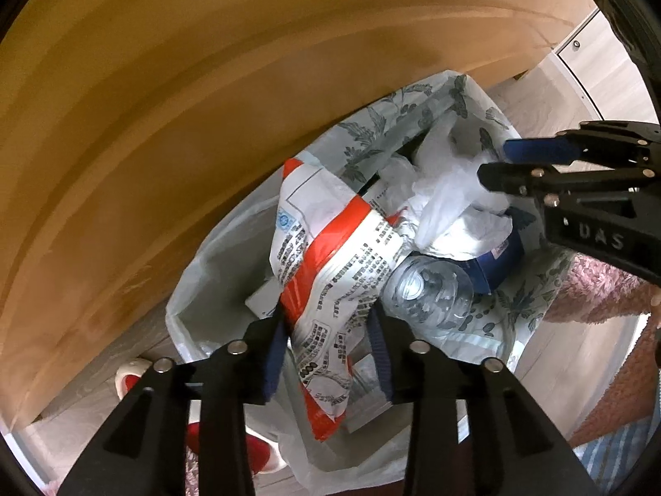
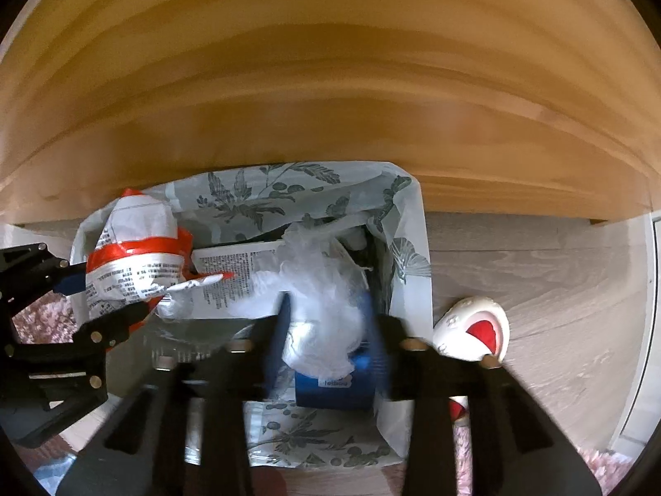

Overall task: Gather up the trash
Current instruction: 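Open the left tool to drop the wrapper while the right tool opens to release the glove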

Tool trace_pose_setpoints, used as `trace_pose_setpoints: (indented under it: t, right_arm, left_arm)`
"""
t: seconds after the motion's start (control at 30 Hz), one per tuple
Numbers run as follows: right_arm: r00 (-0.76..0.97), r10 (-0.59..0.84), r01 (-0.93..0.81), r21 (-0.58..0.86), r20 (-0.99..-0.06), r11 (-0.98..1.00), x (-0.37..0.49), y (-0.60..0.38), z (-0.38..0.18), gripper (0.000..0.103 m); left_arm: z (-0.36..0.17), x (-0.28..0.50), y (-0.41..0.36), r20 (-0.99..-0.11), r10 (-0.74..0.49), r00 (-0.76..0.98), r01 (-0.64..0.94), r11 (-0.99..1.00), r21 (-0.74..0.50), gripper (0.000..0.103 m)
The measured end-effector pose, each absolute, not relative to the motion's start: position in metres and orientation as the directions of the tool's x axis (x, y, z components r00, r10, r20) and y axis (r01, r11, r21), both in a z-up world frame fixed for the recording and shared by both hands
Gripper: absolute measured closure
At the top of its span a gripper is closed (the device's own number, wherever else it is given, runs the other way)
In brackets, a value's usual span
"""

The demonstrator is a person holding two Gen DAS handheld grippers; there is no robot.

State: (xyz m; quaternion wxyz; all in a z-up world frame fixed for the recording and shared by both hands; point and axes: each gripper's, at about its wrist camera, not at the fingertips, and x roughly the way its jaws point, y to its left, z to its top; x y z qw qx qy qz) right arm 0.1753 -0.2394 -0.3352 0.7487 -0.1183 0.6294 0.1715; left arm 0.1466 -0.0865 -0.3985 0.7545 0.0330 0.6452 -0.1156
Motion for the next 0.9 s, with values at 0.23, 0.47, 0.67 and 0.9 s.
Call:
trace_pose_setpoints:
  t: [0.23,0.47,0.67,0.9]
  right_arm:
    - [0.170,0.124,-0.422,0.041,-0.978,0.906,0.170,-0.241,-0.324,0.036]
    - [0.216,0.144,-0.420,0.041,-0.966,0.907,0.166,-0.245,-0.308,0.020]
    - [0.236,0.151,-0.406,0.044,-0.960,0.913,0.165,-0.251,-0.305,0.013]
    - [0.257,0.155,-0.399,0.041,-0.954,0.916,0.161,-0.249,-0.302,0.009]
  left_arm:
    - [-0.387,0.144,-0.078,-0.979,-0.121,0.163,0.177,0.980,-0.092,0.047]
    - [-0.369,0.140,-0.068,-0.963,-0.161,0.218,0.133,0.982,-0.134,0.016]
    - [-0.363,0.139,-0.059,-0.958,-0.184,0.220,0.106,0.981,-0.164,0.008]
    - [-0.354,0.135,-0.062,-0.949,-0.192,0.251,0.095,0.980,-0.173,0.008]
